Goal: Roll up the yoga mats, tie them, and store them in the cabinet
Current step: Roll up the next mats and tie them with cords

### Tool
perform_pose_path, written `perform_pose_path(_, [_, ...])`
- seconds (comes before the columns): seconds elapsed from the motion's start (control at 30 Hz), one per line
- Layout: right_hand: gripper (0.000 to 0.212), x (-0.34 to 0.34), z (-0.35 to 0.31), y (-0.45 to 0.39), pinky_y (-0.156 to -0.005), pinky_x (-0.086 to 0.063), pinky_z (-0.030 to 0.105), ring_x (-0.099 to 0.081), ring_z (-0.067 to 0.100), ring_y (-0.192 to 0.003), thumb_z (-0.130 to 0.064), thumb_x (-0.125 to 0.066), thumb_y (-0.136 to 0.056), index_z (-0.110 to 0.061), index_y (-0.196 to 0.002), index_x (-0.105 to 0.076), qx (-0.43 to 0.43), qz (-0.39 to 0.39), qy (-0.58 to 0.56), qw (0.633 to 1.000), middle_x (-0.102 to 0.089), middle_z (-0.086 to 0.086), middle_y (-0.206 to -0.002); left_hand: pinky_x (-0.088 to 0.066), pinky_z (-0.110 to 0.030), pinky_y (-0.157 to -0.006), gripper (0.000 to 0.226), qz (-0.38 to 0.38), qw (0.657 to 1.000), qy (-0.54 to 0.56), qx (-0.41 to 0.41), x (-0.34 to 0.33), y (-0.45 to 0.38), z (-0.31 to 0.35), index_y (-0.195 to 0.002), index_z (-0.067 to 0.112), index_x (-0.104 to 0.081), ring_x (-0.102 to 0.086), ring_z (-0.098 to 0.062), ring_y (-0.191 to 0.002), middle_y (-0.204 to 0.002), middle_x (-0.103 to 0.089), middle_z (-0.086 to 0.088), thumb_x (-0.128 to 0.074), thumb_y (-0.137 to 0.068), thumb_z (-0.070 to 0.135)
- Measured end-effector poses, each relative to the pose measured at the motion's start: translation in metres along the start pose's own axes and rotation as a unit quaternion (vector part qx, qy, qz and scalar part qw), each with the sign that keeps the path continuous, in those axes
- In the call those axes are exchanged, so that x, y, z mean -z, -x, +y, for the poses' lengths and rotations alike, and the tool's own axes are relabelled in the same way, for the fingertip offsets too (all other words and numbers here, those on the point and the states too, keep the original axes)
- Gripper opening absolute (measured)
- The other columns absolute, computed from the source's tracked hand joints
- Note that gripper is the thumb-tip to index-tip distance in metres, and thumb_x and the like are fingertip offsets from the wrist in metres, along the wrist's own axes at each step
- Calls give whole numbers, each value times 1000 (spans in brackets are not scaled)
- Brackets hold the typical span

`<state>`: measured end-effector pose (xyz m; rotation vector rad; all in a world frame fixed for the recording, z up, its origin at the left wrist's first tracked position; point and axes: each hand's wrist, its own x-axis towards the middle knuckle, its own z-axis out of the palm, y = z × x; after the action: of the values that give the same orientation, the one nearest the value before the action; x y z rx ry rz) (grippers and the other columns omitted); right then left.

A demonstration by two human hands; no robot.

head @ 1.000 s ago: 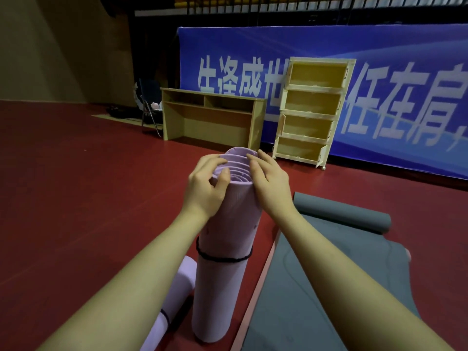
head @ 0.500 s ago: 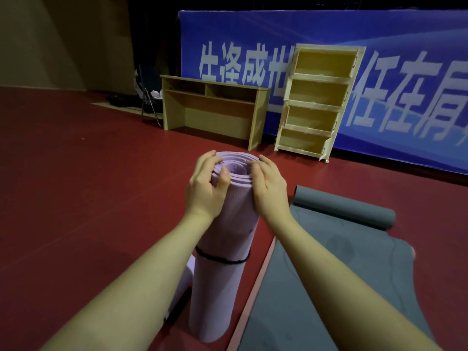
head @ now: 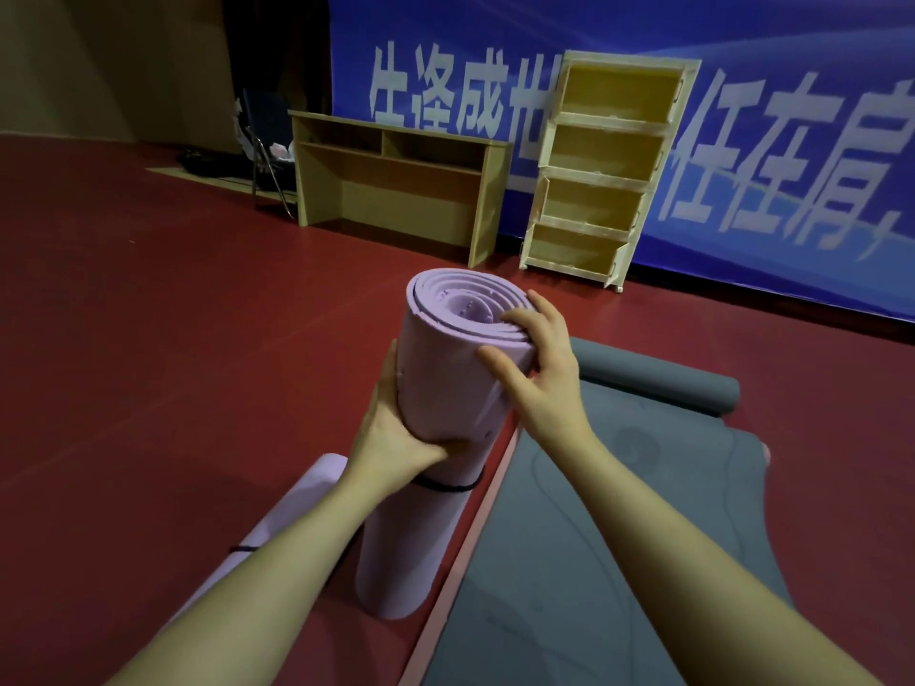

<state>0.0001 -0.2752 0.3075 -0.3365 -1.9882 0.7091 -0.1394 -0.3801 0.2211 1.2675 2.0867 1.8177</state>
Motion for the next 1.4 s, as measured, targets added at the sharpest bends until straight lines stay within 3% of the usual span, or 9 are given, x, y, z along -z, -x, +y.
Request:
perform_pose_path(0.07, [37,6,-5,2,-106,-28,12,-35,5,-132,-52,-59,-79,-30,-109,-55,-5,32,-10,999,-41,8,-141,-49,-33,-92,131,-7,1000,-22,8,3,5,17,-146,47,-9,-53,-17,-122,-139,-49,3,-79,-35,45])
perform_pose_path(0.23, [34,18,-26,-4,-103,-41,37,-49,15,-119,-53,-53,-84,-32,-110,-51,-28,86,-27,996,-53,4,-125,-46,-44,-96,133,-22,991,-135,2,24,21,67,-143,51,6,-46,-22,-128,-145,-42,6,-80,-43,66])
perform_pose_path(0.4, [36,16,-44,10,-88,-36,12,-43,-4,-105,-43,-50,-95,-19,-121,-56,-47,80,0,996,-52,-1,-123,-40,-42,-96,128,-5,963,-269,26,50,52,98,-139,55,20,-45,-30,-121,-135,-46,-3,-71,-51,75])
perform_pose_path(0.57, [41,-7,-53,38,-87,-40,30,-47,7,-114,-43,-44,-98,-22,-132,-51,-52,45,39,997,-47,-2,-130,-38,-41,-96,127,2,942,-328,72,79,77,97,-136,58,23,-46,-32,-120,-130,-46,-7,-69,-52,78])
perform_pose_path(0.77, [39,-21,-45,42,-84,-25,-5,-37,-10,-108,-28,-47,-100,-14,-136,-47,-60,54,0,997,-46,5,-134,-40,-44,-93,124,-34,941,-322,102,81,70,90,-138,58,18,-47,-36,-120,-125,-48,-10,-69,-51,79])
perform_pose_path(0.83, [44,-27,-28,42,-93,-21,-3,-35,-8,-117,-28,-49,-99,-14,-140,-43,-72,23,6,997,-44,6,-140,-40,-44,-92,124,-47,934,-333,121,76,62,79,-139,57,17,-47,-37,-120,-125,-49,-12,-67,-51,80])
perform_pose_path(0.97, [57,-49,15,54,-103,-25,17,-27,7,-139,-37,-46,-99,-29,-150,-24,-121,-53,33,991,-27,-2,-155,-40,-43,-91,122,-71,920,-351,157,58,50,41,-140,55,17,-49,-38,-119,-126,-50,-15,-66,-54,80])
perform_pose_path(1.13, [56,-79,73,77,-89,-18,2,-4,-19,-130,-33,-42,-101,-37,-150,-13,-122,-111,84,983,-8,-3,-161,-40,-42,-91,121,-75,911,-365,177,25,34,-16,-142,53,16,-49,-40,-116,-125,-49,-17,-65,-57,79])
perform_pose_path(1.4, [60,-110,160,117,-81,-27,-3,-15,-29,-115,-15,-40,-102,-49,-143,-13,-158,-200,82,964,-1,-9,-161,-40,-45,-92,105,-85,916,-354,165,-27,0,-113,-143,56,4,-49,-39,-113,-121,-54,-16,-57,-62,82])
